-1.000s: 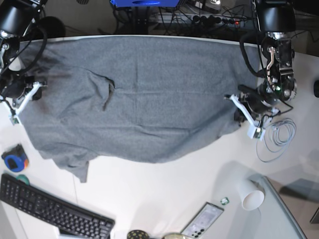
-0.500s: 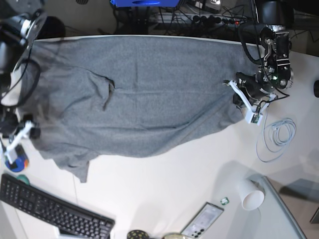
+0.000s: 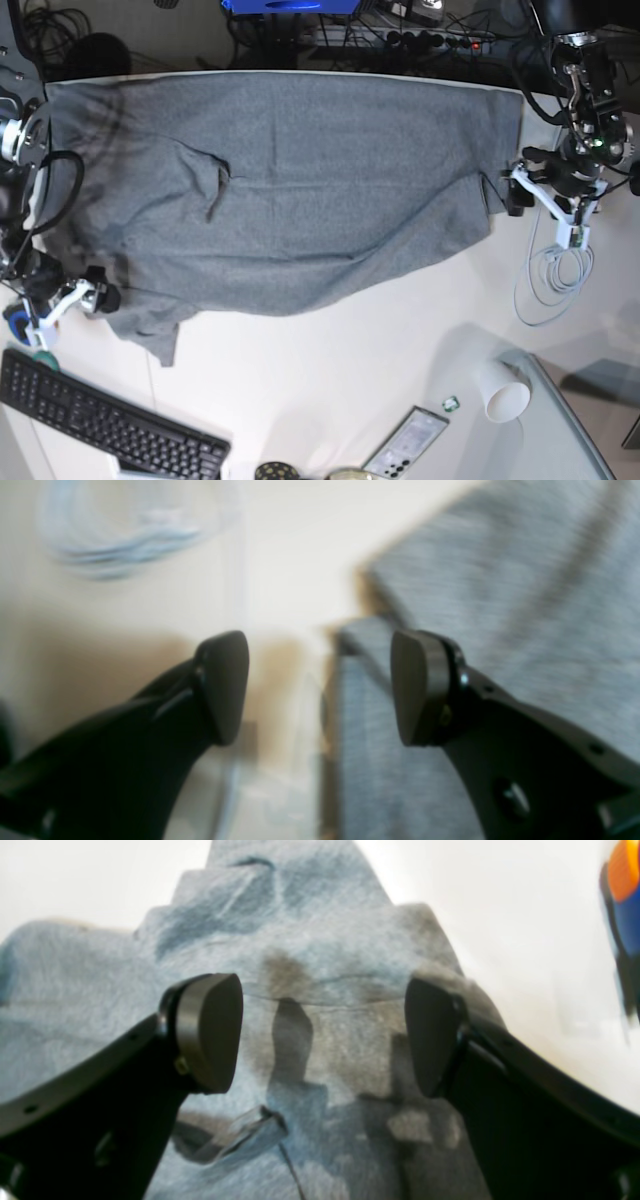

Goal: Layout the t-shirt on the table in an organized manner, then fold the t-shirt properly
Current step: 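Grasp the hem corners with both grippers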

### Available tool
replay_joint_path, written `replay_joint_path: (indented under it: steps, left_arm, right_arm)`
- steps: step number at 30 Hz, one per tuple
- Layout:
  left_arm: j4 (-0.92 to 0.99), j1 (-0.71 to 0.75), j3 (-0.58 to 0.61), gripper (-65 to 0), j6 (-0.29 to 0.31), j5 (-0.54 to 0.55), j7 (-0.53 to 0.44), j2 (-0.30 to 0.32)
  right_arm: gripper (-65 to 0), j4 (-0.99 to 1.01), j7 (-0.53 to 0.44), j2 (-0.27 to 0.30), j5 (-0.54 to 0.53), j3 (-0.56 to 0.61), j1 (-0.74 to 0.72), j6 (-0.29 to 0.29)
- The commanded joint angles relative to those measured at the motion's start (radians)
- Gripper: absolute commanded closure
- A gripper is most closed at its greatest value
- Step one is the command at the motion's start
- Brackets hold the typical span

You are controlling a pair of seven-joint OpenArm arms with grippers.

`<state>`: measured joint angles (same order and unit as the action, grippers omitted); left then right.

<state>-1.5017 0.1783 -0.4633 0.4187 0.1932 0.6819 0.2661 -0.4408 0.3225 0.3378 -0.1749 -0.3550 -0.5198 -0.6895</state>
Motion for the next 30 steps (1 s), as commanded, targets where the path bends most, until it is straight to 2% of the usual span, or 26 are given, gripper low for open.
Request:
replay_joint_path:
  steps: [1, 7, 15, 22, 26, 30]
  left_arm:
    - [-0.020, -0.004, -0.019, -42.8, 0.004, 0.010, -0.015, 0.012]
    - [0.082, -0.039, -0.105, -42.8, 0.007, 0.021, -0.018, 0.023]
    - [0.141, -0.156, -0.102, -42.8, 0.009, 0.022, -0.014, -0.032]
    - [0.361, -0.283, -0.102, -42.8, 0.013, 0.022, -0.015, -0.040]
    - [0.370, -0.303, -0.102, -42.8, 0.113, 0.022, -0.015, -0.058]
    - [0.370, -0.310, -0.104, -42.8, 0.125, 0.022, -0.015, -0.066]
  right_arm:
    - [-48.2, 0.004, -0.039, 0.025, -0.012, 0.000, -0.030, -0.009]
    - [-47.6, 0.046, -0.104, 0.028, -0.012, -0.008, -0.007, -0.009]
    - [-47.6, 0.040, -0.078, 0.025, -0.013, -0.009, -0.006, -0.009]
    - [-47.6, 0.040, -0.059, 0.027, -0.013, -0.009, -0.004, -0.009]
    - [-47.6, 0.040, -0.059, 0.025, -0.013, -0.005, -0.003, -0.009]
    - [-47.6, 0.040, -0.059, 0.024, -0.013, -0.003, -0.003, -0.009]
